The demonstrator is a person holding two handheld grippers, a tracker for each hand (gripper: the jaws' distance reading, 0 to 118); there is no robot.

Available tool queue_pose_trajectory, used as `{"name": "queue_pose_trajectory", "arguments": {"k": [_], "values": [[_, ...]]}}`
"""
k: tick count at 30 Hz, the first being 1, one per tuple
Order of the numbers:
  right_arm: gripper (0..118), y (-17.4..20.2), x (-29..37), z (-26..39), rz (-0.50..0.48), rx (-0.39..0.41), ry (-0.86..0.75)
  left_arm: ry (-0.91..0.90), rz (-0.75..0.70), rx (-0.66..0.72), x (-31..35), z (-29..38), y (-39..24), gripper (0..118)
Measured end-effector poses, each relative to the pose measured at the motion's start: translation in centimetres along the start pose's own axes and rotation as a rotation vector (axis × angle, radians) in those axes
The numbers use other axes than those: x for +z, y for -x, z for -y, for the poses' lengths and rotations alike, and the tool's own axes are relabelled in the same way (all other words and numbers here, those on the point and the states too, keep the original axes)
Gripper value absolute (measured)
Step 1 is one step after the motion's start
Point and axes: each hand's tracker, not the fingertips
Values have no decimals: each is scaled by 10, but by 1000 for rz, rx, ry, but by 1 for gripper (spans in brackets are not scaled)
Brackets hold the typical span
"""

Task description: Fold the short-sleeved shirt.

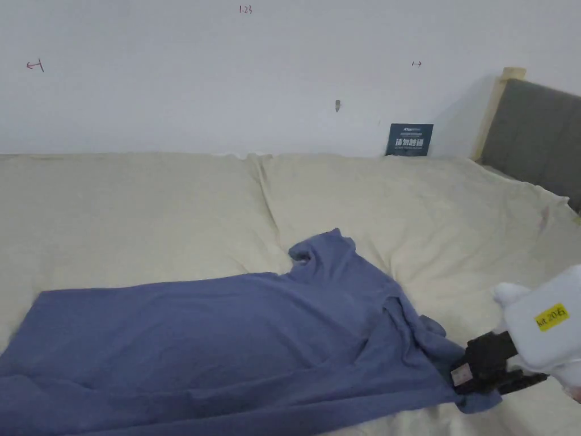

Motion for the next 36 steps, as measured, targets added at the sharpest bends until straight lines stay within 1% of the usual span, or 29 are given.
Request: {"name": "queue_pose_trajectory", "arguments": {"k": [3,6,10,12,13,14,15,16,17,18,20,22,23,24,25,26,27,28,29,30,31,32,33,34,36], "values": [[7,-2,3,31,-1,9,26,8,12,4,12,23,3,4],[7,-12,-11,54,-3,-16,72,60,30,8,1,42,5,4],[7,-22,-44,61,8,-59,109,132,35,35,-31,58,13,5],[13,-25,-52,62,11,-56,112,135,32,55,-38,61,18,6],[13,-29,-54,62,15,-55,106,138,40,63,-38,62,20,7],[30,-31,-53,61,32,-42,88,129,28,74,-36,63,21,17],[58,-30,-50,62,63,-2,63,109,-15,70,-33,64,21,39],[91,-30,-45,62,86,28,51,90,-37,56,-31,66,23,85],[100,-30,-39,63,95,32,36,88,-54,48,-29,67,26,112],[100,-30,-30,65,89,19,30,58,-49,54,-21,69,29,118],[100,-31,-16,64,54,-38,-13,32,-38,79,-26,64,35,116],[100,-22,-1,65,7,-75,-62,9,-6,136,-25,62,38,116],[100,-16,7,66,-21,-79,-83,-1,26,149,7,67,23,116],[95,-7,11,67,-60,-59,-119,7,75,138,14,66,17,111],[65,2,17,69,-94,-36,-186,-39,118,106,22,66,9,84],[11,11,21,72,-109,-15,-239,-99,114,74,30,66,-2,48],[0,22,19,71,-75,32,-307,-146,77,42,27,65,-3,4],[0,34,21,65,-75,75,-319,-189,47,4,28,62,-14,0],[0,39,22,62,-73,75,-365,-230,18,-8,32,62,-20,0],[0,49,12,64,-138,53,-362,-247,37,-18,34,57,-24,0],[0,54,11,58,-179,25,-384,-272,72,-5,31,45,-19,0],[0,57,12,52,-208,1,-399,-290,79,8,32,37,-19,0],[0,62,12,42,-226,-6,-402,-304,83,48,32,23,-17,0],[0,60,10,37,-222,-3,-408,-311,87,77,30,8,-15,0],[0,68,10,21,-207,19,-429,-308,73,73,20,-28,-10,0]]}}
